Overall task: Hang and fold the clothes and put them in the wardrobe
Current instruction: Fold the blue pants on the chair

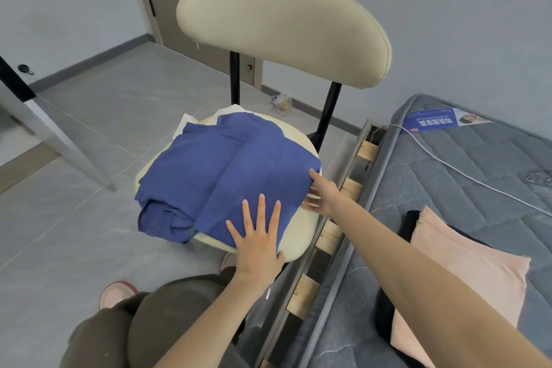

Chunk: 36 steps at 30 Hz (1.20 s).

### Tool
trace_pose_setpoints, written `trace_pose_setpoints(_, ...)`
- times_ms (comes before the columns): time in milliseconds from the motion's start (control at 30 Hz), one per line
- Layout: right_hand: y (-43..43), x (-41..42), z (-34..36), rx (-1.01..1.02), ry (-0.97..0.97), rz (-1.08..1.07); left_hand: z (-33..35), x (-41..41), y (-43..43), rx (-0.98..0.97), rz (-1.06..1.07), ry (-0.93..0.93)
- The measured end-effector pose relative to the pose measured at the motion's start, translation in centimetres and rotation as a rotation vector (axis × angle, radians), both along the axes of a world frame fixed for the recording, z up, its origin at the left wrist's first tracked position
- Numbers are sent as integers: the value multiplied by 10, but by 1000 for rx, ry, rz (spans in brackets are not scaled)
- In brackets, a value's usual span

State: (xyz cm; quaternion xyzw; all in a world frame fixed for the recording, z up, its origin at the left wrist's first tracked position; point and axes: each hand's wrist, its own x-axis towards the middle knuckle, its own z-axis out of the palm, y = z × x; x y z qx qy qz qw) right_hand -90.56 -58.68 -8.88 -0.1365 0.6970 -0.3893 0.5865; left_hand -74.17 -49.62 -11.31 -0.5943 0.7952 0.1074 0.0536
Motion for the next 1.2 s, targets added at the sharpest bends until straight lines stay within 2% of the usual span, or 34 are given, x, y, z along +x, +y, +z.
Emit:
trace_pose_setpoints(67, 5, 0, 0, -39, -86, 10, -1, 1, 1, 0, 12, 8)
trace_pose_setpoints(133, 5, 0, 0, -115, -80, -33, -2, 3, 1, 3, 18, 1)
trace_pose_setpoints(267, 5, 0, 7, -253, 32, -23, -4, 2, 2, -12, 36, -2)
trace_pose_setpoints(433, 7, 0, 17, -366, 290, 10, 3, 3, 10, -29, 6, -29)
trace_pose_setpoints(600, 11, -1, 35, -398, 367, -1, 22, 4, 21, -34, -11, 17)
trace_pose_setpoints(700, 16, 0, 48, -430, 378, 17, 39, 4, 28, 6, -8, 105)
trace_pose_setpoints(833, 29, -6, 62, -467, 460, 44, 56, 0, 32, 164, -15, 313)
trace_pose_setpoints(1200, 71, -51, 80, -383, 698, -60, 78, -39, 61, 518, -23, 817)
